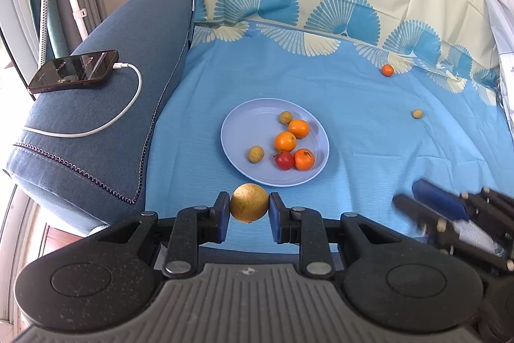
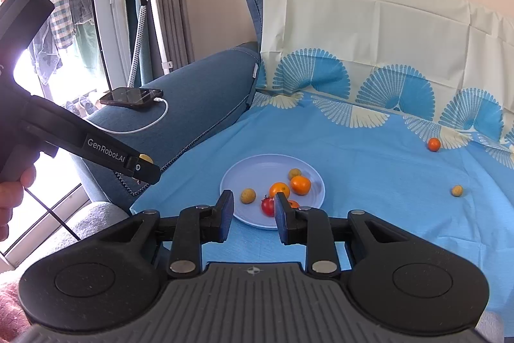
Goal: Organize fruits
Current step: 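Carry the longan and red tomato toward the plate with both tools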
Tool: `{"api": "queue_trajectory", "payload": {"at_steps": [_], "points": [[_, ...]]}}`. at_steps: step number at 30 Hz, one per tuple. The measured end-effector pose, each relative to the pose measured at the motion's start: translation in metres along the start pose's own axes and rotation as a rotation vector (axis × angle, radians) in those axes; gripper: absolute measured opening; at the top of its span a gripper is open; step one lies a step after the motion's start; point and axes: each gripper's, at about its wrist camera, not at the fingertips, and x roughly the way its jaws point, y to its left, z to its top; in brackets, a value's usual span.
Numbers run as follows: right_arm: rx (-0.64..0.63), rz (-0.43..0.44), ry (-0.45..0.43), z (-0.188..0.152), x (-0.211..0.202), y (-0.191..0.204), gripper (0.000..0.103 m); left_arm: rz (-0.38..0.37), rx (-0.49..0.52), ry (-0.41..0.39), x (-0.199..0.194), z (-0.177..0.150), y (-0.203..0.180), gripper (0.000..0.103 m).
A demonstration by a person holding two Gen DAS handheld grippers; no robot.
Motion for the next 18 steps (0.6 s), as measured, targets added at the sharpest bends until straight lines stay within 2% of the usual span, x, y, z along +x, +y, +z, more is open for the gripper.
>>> {"api": "queue_trajectory", "payload": {"at_steps": [2,3,4,5,6,8,10,13,16,18], "points": [[-0.057,-0.034,-0.074,0.001,0.016,0.001,0.013,-0.006,-0.01,0.02,0.009,0.007,0.0,0.028],[-0.1,-0.05,-0.026,0.006,0.038,0.0,0.006,-0.001,0.001,0.029,0.013,0.011,-0.001,0.028],[-0.058,-0.067,0.02,0.012,0.055,-0.01,0.005,-0.006,0.002,0.016,0.014,0.015,0.0,0.028],[0.029,-0.051,0.016,0.013,0.06,-0.026,0.005,-0.006,0.006,0.006,0.016,0.018,0.002,0.028],[0.064,-0.043,0.015,0.011,0.063,-0.041,0.005,-0.005,0.01,0.002,0.02,0.021,0.003,0.028],[0.051,-0.127,0.057,0.0,0.075,-0.064,0.005,0.006,0.014,0.03,0.036,0.029,0.003,0.028],[0.129,-0.147,0.112,-0.008,0.088,-0.093,0.006,0.012,-0.002,0.067,0.056,0.039,0.005,0.028],[0.218,-0.176,0.112,-0.016,0.095,-0.124,0.007,0.02,-0.029,0.094,0.08,0.054,0.007,0.028],[0.25,-0.173,0.133,-0.027,0.102,-0.139,0.015,0.024,-0.037,0.1,0.096,0.066,0.007,0.028],[0.262,-0.176,0.159,-0.035,0.107,-0.146,0.034,0.024,-0.038,0.104,0.104,0.073,0.006,0.028]]}}
